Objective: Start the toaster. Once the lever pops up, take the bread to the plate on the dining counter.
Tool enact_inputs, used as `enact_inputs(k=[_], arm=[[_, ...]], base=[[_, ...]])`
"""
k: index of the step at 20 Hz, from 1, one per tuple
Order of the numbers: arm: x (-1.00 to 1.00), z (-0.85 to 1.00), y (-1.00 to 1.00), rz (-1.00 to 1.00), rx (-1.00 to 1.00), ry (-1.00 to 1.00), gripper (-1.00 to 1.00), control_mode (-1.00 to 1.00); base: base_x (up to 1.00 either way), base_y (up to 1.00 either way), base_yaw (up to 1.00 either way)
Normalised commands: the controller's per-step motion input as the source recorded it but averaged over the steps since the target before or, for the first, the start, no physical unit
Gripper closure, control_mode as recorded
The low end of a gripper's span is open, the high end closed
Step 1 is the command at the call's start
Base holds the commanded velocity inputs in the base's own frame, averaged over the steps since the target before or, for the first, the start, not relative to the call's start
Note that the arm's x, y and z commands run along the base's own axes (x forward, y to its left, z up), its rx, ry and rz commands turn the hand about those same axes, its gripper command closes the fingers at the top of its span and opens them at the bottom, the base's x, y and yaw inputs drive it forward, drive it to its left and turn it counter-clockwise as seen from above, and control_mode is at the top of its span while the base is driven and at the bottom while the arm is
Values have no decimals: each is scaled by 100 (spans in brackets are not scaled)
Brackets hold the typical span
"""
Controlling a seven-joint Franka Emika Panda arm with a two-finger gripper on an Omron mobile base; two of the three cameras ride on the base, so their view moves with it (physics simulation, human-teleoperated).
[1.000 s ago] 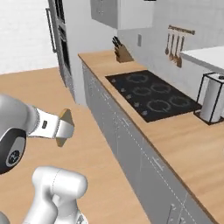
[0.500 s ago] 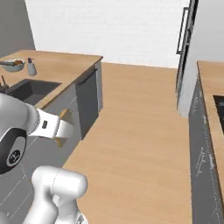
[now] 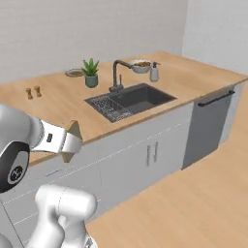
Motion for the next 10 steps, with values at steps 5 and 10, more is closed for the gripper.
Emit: enact_inputs(k=[5, 10], arm=[[0, 0, 0, 0, 0, 0, 100, 100], [0, 0, 0, 0, 0, 0, 100, 100]], base=[[0, 43, 94], [-3, 91, 82]])
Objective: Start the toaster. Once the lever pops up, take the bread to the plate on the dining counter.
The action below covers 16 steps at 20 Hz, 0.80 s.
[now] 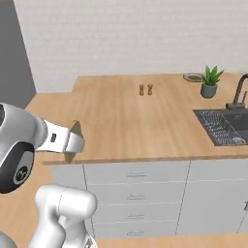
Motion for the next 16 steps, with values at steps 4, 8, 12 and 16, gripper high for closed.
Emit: enact_inputs(k=[4, 8, 12, 16], arm=[[0, 0, 0, 0, 0, 0, 100, 100], [0, 0, 0, 0, 0, 0, 100, 100], [0, 0, 0, 0, 0, 0, 100, 100], [0, 0, 0, 0, 0, 0, 100, 100]], base=[[0, 100, 47], [11, 100, 9], [51, 100, 2], [100, 100, -5]])
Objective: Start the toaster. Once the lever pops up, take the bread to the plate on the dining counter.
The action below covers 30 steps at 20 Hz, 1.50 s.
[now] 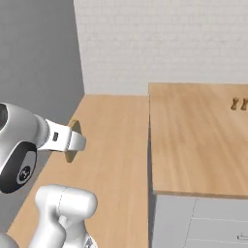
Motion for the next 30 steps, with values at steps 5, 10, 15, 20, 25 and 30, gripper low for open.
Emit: enact_inputs(k=[5, 10, 15, 20, 25, 30], arm=[[0, 0, 0, 0, 0, 0, 100, 100], [0, 0, 0, 0, 0, 0, 100, 100], [0, 0, 0, 0, 0, 0, 100, 100], [0, 0, 0, 0, 0, 0, 100, 100], [0, 0, 0, 0, 0, 0, 100, 100], [0, 0, 0, 0, 0, 0, 100, 100]], base=[[100, 100, -3], [100, 86, -2], [100, 44, -7], [100, 3, -12], [100, -10, -17], [100, -9, -20]])
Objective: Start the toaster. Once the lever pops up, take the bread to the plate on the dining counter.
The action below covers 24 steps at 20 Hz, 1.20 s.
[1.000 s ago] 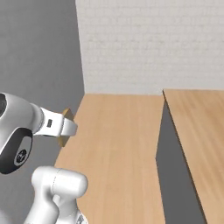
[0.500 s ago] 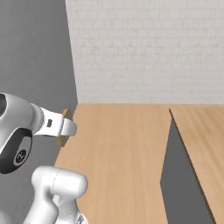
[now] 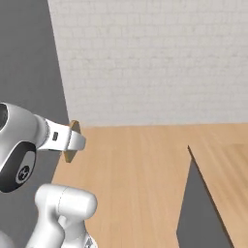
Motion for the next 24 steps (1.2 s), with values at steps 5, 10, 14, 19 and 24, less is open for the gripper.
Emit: enact_inputs(k=[5, 10, 14, 19, 24], arm=[[0, 0, 0, 0, 0, 0, 100, 100], [0, 0, 0, 0, 0, 0, 100, 100], [0, 0, 0, 0, 0, 0, 100, 100], [0, 0, 0, 0, 0, 0, 100, 100], [0, 0, 0, 0, 0, 0, 100, 100]], base=[[100, -6, -29], [100, -1, -40], [100, 0, -49], [100, 0, -55], [100, 0, -56]])
